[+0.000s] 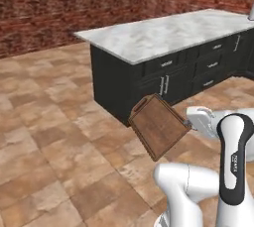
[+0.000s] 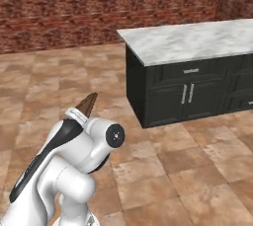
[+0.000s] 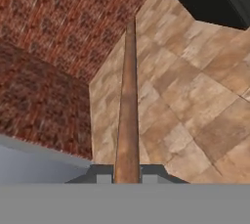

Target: Move the cutting board and knife to the sink. Then move spray from the cabinet to the counter.

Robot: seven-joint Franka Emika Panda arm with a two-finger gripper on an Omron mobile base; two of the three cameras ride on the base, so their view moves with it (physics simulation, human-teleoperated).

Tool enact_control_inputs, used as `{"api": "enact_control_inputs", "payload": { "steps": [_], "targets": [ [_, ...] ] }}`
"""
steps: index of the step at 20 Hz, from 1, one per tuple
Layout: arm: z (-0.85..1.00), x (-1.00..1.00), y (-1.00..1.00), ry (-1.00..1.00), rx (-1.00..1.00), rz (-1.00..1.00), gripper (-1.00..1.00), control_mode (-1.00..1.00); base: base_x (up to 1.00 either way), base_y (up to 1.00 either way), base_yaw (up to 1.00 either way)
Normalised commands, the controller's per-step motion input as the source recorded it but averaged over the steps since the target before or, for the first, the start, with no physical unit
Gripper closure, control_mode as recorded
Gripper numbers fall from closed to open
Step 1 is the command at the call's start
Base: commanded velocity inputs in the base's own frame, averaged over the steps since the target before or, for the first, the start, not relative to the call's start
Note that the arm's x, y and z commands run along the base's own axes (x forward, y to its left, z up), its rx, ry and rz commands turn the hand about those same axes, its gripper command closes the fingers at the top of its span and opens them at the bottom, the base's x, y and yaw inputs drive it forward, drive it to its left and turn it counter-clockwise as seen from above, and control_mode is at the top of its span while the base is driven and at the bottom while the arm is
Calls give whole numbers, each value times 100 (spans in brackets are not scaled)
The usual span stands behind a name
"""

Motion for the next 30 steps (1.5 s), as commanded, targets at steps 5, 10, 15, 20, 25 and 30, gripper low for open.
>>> {"api": "enact_control_inputs", "payload": {
  "steps": [5, 10, 15, 20, 25, 30],
  "targets": [
    [0, 0, 0, 0, 0, 0, 100, 100, 51, 0, -65],
    [0, 0, 0, 0, 0, 0, 100, 100, 46, 0, -66],
    [0, 0, 0, 0, 0, 0, 100, 100, 65, 9, -67],
    [0, 0, 0, 0, 0, 0, 100, 100, 83, 1, -69],
    [0, 0, 0, 0, 0, 0, 100, 100, 85, 0, -68],
    [0, 0, 0, 0, 0, 0, 100, 100, 98, 0, -55]
  ]
}}
